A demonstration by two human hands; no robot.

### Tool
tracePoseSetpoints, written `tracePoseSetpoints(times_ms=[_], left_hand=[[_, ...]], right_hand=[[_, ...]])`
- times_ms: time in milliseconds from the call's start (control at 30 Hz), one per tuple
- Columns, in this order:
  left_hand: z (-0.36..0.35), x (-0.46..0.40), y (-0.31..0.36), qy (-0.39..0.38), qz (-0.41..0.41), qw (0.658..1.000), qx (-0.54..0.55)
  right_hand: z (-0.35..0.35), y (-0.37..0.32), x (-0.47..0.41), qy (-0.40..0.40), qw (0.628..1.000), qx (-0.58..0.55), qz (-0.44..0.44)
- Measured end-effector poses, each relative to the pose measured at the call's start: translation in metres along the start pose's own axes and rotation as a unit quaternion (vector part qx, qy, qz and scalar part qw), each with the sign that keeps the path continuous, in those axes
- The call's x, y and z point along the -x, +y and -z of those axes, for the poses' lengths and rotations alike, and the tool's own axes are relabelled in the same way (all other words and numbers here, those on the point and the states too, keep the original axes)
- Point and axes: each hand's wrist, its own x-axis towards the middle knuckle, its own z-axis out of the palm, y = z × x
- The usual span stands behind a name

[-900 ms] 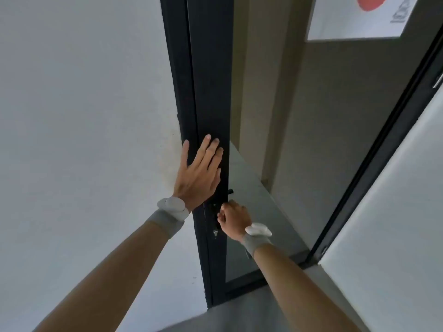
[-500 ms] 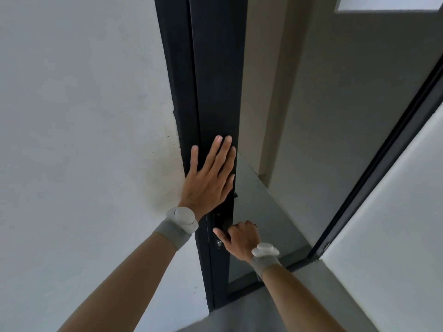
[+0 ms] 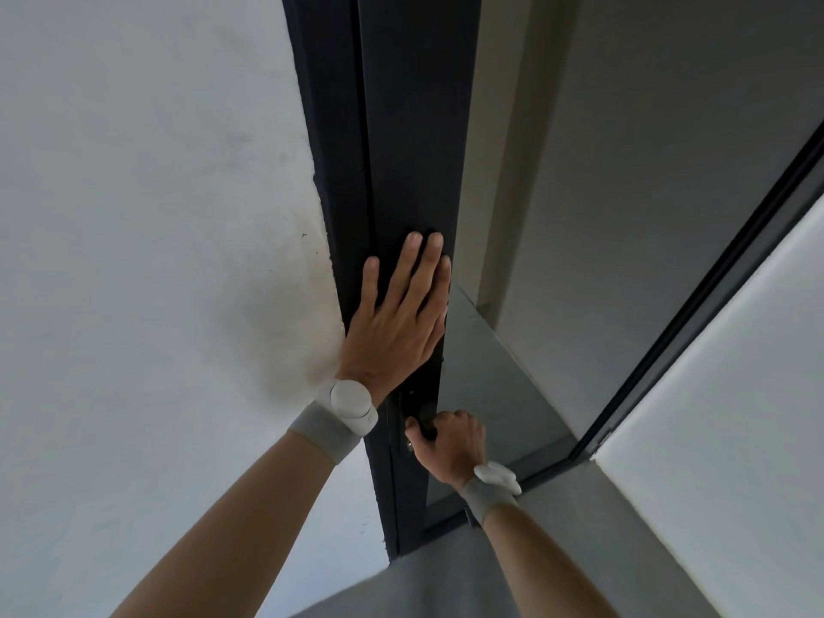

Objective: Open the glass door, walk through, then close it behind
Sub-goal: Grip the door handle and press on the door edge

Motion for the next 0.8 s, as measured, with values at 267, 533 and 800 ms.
tracePoseSetpoints(times_ms=[267, 533, 800], left_hand=[[-0.002, 0.002, 0.002, 0.005, -0.004, 1.000, 0.013], [0.002, 0.002, 0.011, 0.007, 0.017, 0.998, 0.063], [0.022, 0.003, 0.020, 0.003, 0.016, 0.997, 0.070]], right_hand=[[-0.010, -0.003, 0.005, -0.034, 0.990, -0.111, -0.078], [0.009, 0.001, 0.011, -0.038, 0.999, 0.015, -0.011], [0.025, 0.000, 0.033, -0.024, 0.992, 0.119, 0.030]])
